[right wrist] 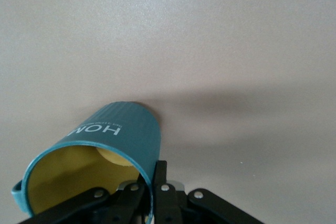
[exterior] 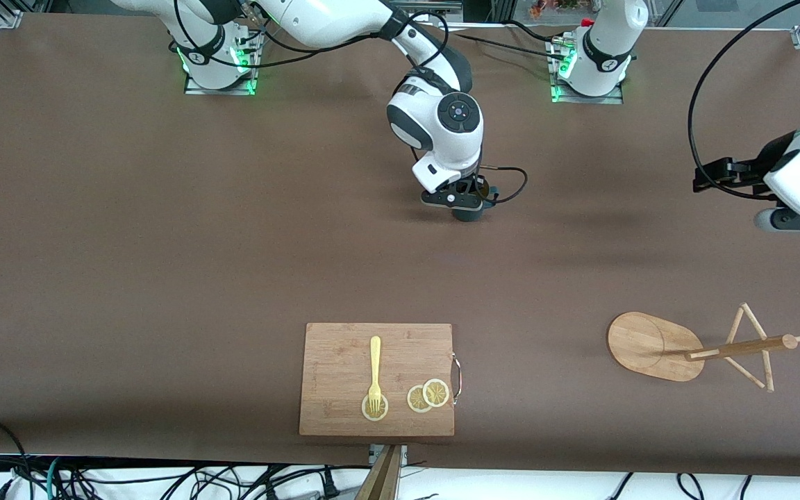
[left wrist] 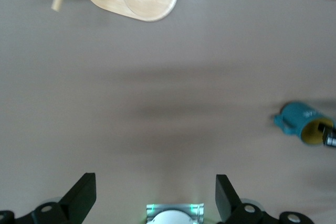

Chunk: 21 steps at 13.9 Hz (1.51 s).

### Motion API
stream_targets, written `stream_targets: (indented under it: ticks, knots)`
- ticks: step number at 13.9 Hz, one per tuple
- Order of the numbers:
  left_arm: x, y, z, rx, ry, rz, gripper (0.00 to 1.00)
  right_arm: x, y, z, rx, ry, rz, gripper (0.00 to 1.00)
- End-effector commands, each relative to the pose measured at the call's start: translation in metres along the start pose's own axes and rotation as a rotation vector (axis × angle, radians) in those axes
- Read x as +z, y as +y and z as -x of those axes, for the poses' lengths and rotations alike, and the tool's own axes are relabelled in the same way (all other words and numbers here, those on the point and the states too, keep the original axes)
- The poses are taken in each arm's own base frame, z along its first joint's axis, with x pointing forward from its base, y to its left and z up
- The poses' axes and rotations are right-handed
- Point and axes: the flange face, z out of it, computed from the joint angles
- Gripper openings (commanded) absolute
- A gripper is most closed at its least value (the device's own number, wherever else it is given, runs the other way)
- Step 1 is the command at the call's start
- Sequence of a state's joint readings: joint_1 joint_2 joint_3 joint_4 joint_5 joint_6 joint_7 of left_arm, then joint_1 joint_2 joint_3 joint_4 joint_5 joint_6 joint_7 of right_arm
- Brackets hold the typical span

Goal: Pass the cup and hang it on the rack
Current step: 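Slide the teal mug with the right gripper toward the table middle, then release the mug with the right gripper while the left gripper approaches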

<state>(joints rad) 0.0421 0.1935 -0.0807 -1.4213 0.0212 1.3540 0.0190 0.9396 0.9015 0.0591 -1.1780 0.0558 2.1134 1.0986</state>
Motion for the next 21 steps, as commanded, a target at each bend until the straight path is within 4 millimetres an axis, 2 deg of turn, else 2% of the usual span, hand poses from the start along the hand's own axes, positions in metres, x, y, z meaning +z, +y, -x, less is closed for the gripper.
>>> stream_targets:
  ticks: [1, 2, 5, 6, 8, 9, 12, 13, 14, 15, 17, 20, 21]
  knots:
    - [0.010, 0.008, 0.001, 0.144, -0.036, 0.005, 1.00, 0.004, -0.005, 0.001, 0.027, 0.017, 0.002, 0.03]
    - [0.019, 0.002, -0.001, 0.246, -0.055, 0.014, 1.00, 0.004, -0.005, -0.001, 0.029, 0.019, 0.003, 0.03]
    - [0.014, -0.007, 0.004, 0.529, -0.040, 0.025, 1.00, 0.009, -0.003, -0.002, 0.032, 0.016, 0.008, 0.03]
    - [0.015, -0.017, 0.005, 0.591, -0.039, 0.031, 1.00, 0.009, -0.003, -0.002, 0.032, 0.016, 0.008, 0.05]
    - [0.038, -0.052, 0.002, 0.701, -0.056, 0.076, 1.00, 0.010, -0.003, -0.003, 0.033, 0.016, 0.008, 0.08]
    - [0.050, -0.068, -0.002, 0.757, -0.026, 0.119, 1.00, 0.010, -0.002, -0.005, 0.035, 0.016, 0.009, 0.15]
    - [0.108, -0.103, -0.007, 0.946, 0.083, 0.265, 1.00, -0.001, -0.002, -0.008, 0.037, 0.019, -0.003, 0.27]
    - [0.121, -0.107, -0.009, 0.989, 0.137, 0.304, 1.00, -0.003, -0.002, -0.008, 0.038, 0.018, -0.002, 0.33]
    - [0.132, -0.103, -0.012, 1.060, 0.177, 0.327, 1.00, -0.007, -0.002, -0.009, 0.039, 0.019, -0.003, 0.41]
    - [0.142, -0.098, -0.011, 1.101, 0.212, 0.354, 1.00, -0.019, -0.004, -0.008, 0.040, 0.024, -0.016, 0.46]
    - [0.156, -0.082, -0.007, 1.141, 0.257, 0.425, 1.00, -0.037, -0.002, -0.011, 0.049, 0.023, -0.019, 0.52]
    - [0.172, -0.053, -0.007, 1.240, 0.323, 0.501, 1.00, -0.083, 0.011, -0.034, 0.091, 0.006, -0.044, 0.57]
    - [0.176, -0.043, -0.003, 1.259, 0.341, 0.510, 1.00, -0.106, 0.018, -0.043, 0.106, 0.005, -0.060, 0.61]
